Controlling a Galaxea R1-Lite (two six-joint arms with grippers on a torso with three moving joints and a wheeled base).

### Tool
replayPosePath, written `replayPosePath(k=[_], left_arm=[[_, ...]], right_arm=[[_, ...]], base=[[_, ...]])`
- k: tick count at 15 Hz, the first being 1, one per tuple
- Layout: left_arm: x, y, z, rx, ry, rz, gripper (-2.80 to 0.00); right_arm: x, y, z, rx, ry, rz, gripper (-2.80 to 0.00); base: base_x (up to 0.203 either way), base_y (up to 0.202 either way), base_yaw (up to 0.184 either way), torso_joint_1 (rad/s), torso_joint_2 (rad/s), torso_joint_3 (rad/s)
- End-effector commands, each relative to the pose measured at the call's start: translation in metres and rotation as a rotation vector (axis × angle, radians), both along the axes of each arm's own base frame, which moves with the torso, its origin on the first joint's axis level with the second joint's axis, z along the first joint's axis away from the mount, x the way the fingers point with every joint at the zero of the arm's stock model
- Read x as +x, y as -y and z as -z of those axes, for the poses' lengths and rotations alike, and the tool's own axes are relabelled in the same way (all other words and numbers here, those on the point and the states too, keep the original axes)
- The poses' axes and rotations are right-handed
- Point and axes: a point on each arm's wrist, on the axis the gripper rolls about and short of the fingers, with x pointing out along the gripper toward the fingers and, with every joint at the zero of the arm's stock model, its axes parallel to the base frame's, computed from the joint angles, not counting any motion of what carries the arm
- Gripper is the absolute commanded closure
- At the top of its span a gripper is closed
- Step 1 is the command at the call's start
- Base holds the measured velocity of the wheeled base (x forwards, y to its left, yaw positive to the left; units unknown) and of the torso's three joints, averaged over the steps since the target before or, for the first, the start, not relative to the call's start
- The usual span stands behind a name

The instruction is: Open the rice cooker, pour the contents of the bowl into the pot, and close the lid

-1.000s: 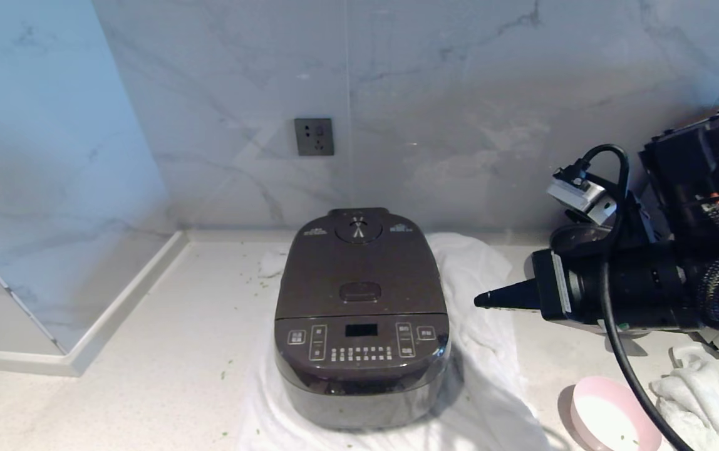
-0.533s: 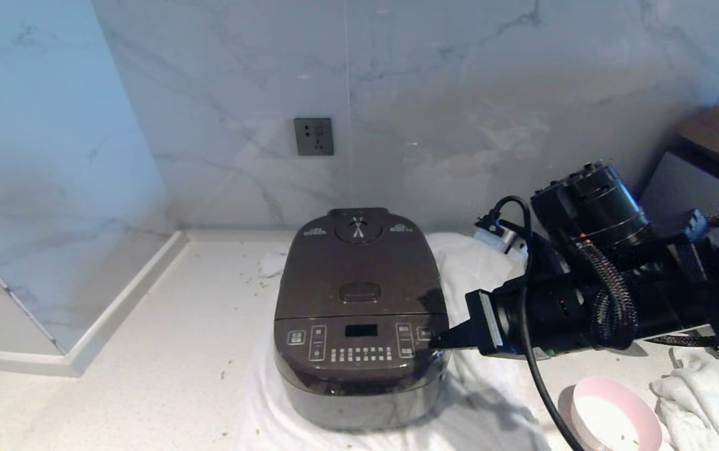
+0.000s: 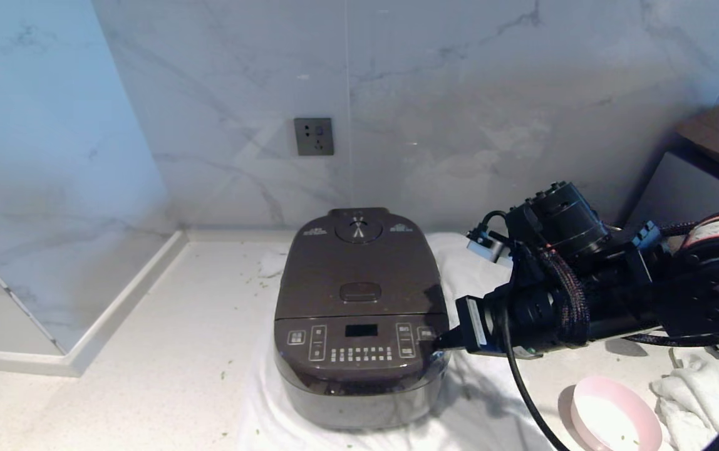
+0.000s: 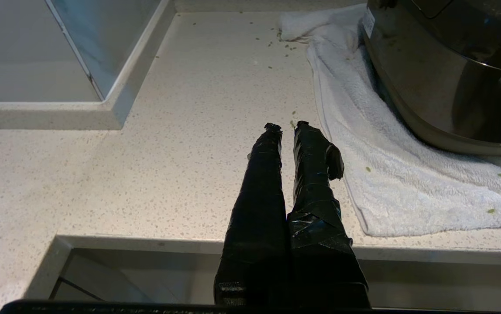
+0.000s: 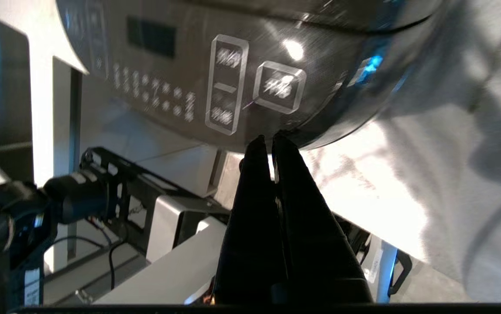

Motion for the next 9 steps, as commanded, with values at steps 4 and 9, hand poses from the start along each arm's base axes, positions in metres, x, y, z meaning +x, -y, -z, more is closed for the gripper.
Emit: replayPosePath(k=[4,9], left_arm=[[0.000,0.000,0.000,-0.001,-0.005,0.000,0.00],[0.000,0.000,0.000,-0.010,-0.003,-0.002,0.00]], right_arm=[[0.017,0.018,-0.006,0.011,0.030,0.049,0.00],[0.030,0.005,-0.011,0.077,0.022,-0.005,0.00]], base=[[0.000,0.000,0.000,0.000,0.00,0.000],[0.000,0.000,0.000,0.000,0.00,0.000]])
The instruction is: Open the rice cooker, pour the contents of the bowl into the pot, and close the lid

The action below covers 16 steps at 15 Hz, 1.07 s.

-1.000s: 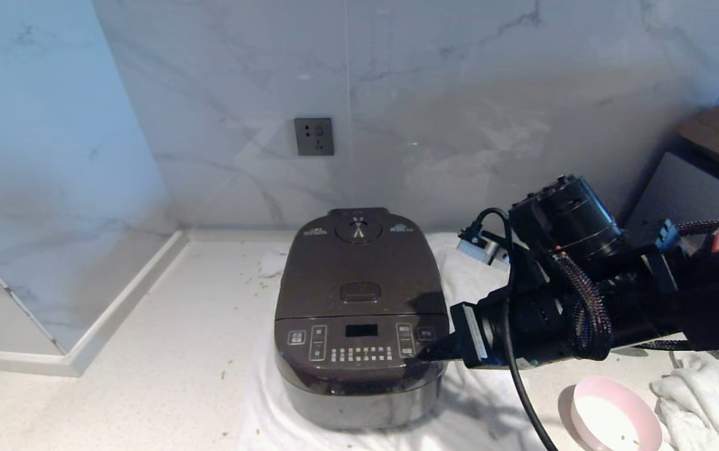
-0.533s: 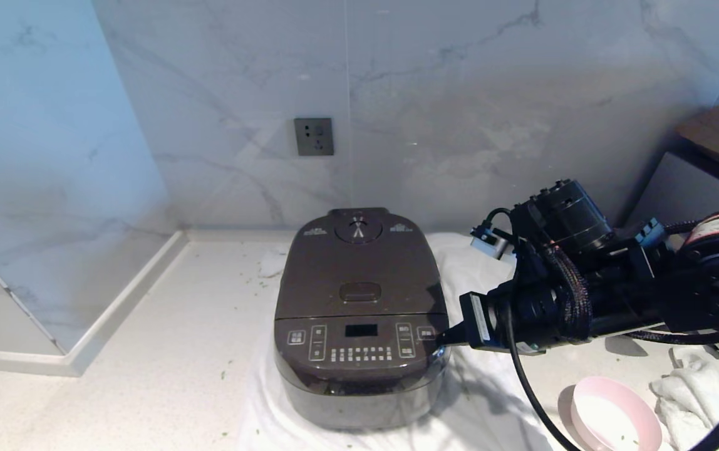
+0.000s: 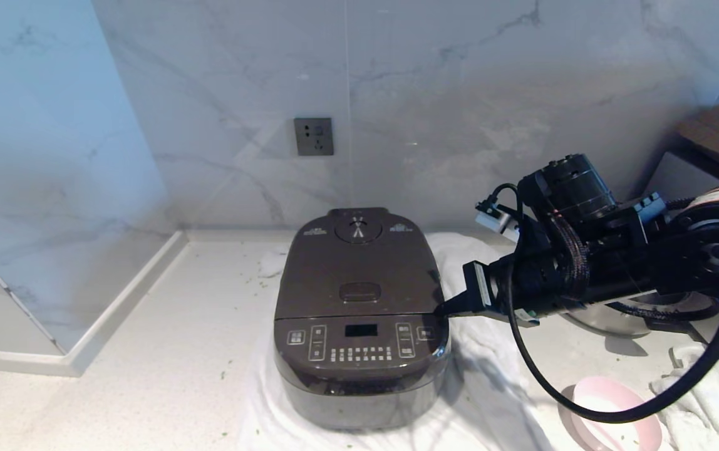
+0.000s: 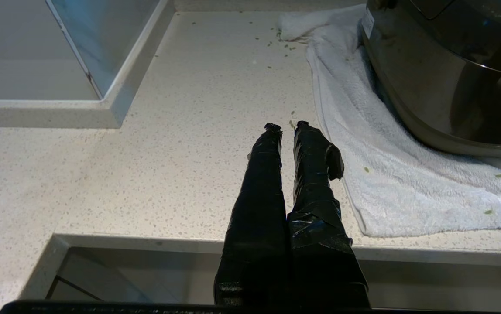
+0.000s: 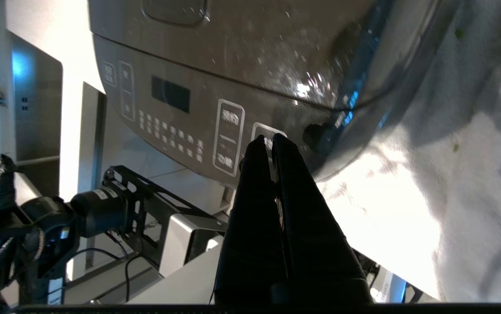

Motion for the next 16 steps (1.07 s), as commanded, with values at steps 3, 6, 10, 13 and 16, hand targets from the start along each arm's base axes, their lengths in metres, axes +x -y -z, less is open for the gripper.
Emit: replayPosePath(k=[3,6,10,13,16], left_arm=[[0.000,0.000,0.000,-0.010,-0.003,-0.001,0.00],[0.000,0.000,0.000,-0.019,-0.003,-0.013,0.00],[0.000,0.000,0.000,-0.019,-0.003,-0.014,0.00],[0.000,-0.001,0.000,-0.028,-0.003,-0.026,0.00],[0.000,-0.001,0.000,-0.033,-0.002,-0.029,0.00]], right_arm=[[0.004,-0.011,0.003,0.005,-0.016,-0.018,0.00],[0.007,-0.013,0.009,0.001,-0.041,-0.011,0.00],[0.003,-0.024,0.013,0.003,-0.065,-0.029,0.00],[0.005,-0.026,0.019,-0.008,-0.082,-0.030,0.00],[0.006,-0.026,0.021,-0.011,-0.085,-0.030,0.00]], base=[[0.000,0.000,0.000,0.000,0.00,0.000],[0.000,0.000,0.000,0.000,0.00,0.000],[0.000,0.000,0.000,0.000,0.00,0.000],[0.000,0.000,0.000,0.000,0.00,0.000],[0.000,0.000,0.000,0.000,0.00,0.000]])
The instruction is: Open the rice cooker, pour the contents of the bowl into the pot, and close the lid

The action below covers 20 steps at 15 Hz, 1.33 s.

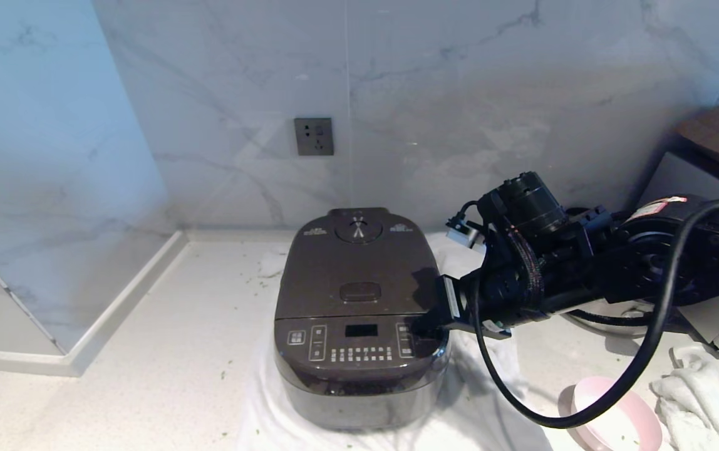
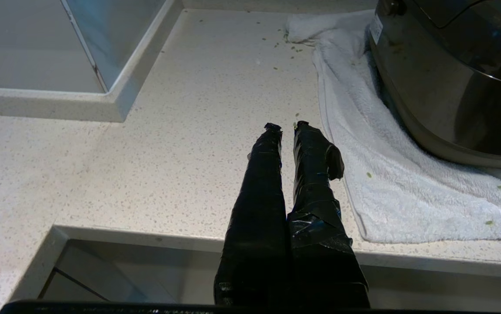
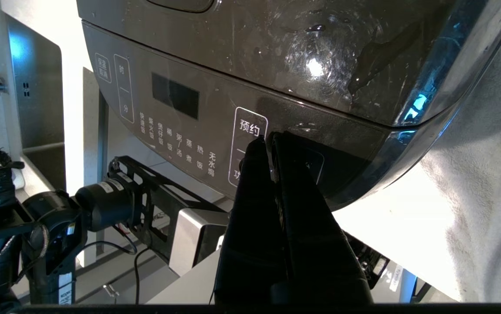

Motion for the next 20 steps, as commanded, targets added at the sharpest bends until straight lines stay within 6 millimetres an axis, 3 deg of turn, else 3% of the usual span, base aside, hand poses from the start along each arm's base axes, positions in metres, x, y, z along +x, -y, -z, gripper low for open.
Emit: replayPosePath(k=[1,7,9,12,15,20], left_arm=[[0.000,0.000,0.000,-0.001,-0.002,0.000,0.00],[0.000,0.000,0.000,-0.003,-0.004,-0.001,0.00],[0.000,0.000,0.000,-0.003,-0.004,-0.001,0.00],[0.000,0.000,0.000,-0.004,-0.004,0.000,0.00],[0.000,0.000,0.000,-0.006,-0.004,0.000,0.00],[0.000,0.000,0.000,-0.010,-0.004,-0.001,0.00]], right_arm=[[0.001,0.000,0.003,-0.005,-0.011,0.001,0.00],[0.002,0.002,0.008,-0.013,-0.030,0.008,0.00],[0.001,0.003,-0.001,0.002,-0.001,0.012,0.00],[-0.009,0.013,-0.039,0.067,0.106,0.024,0.00],[-0.037,0.033,-0.089,0.108,0.262,0.063,0.00],[-0.078,0.065,-0.122,0.050,0.410,0.177,0.00]], base=[[0.000,0.000,0.000,0.000,0.00,0.000],[0.000,0.000,0.000,0.000,0.00,0.000],[0.000,0.000,0.000,0.000,0.00,0.000],[0.000,0.000,0.000,0.000,0.00,0.000],[0.000,0.000,0.000,0.000,0.00,0.000],[0.000,0.000,0.000,0.000,0.00,0.000]])
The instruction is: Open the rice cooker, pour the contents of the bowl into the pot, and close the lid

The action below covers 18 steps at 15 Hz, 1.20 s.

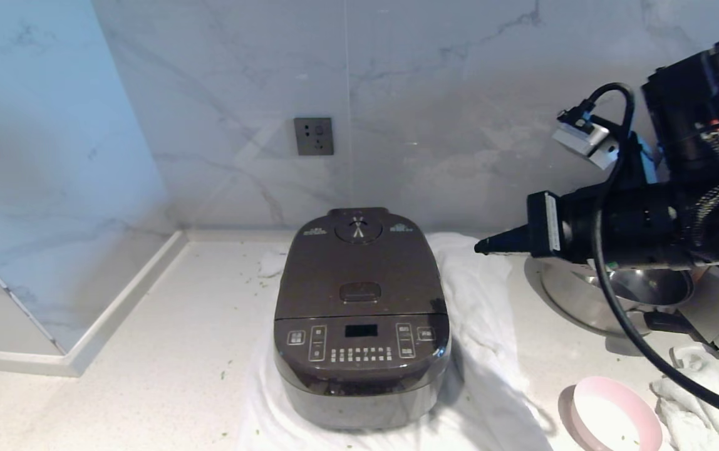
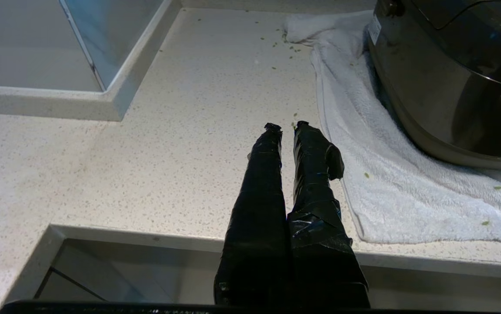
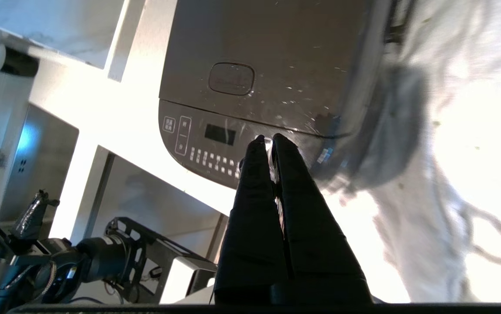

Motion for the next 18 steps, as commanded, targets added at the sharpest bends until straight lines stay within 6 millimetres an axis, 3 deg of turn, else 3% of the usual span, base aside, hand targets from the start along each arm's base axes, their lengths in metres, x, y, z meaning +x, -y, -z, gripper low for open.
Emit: replayPosePath(k=[1,6,10,13,18], left_arm=[[0.000,0.000,0.000,-0.001,-0.003,-0.001,0.00],[0.000,0.000,0.000,0.001,-0.003,0.000,0.00],[0.000,0.000,0.000,0.001,-0.003,-0.003,0.00],[0.000,0.000,0.000,0.001,-0.003,-0.005,0.00],[0.000,0.000,0.000,0.000,-0.003,-0.006,0.00]], right_arm=[[-0.034,0.022,-0.026,0.035,0.094,0.037,0.00],[-0.095,0.066,-0.035,0.004,0.237,0.209,0.00],[-0.142,0.106,-0.014,-0.113,0.330,0.366,0.00],[-0.182,0.132,-0.011,-0.173,0.437,0.505,0.00],[-0.256,0.149,0.009,-0.265,0.596,0.726,0.00]], base=[[0.000,0.000,0.000,0.000,0.00,0.000],[0.000,0.000,0.000,0.000,0.00,0.000],[0.000,0.000,0.000,0.000,0.00,0.000],[0.000,0.000,0.000,0.000,0.00,0.000],[0.000,0.000,0.000,0.000,0.00,0.000]])
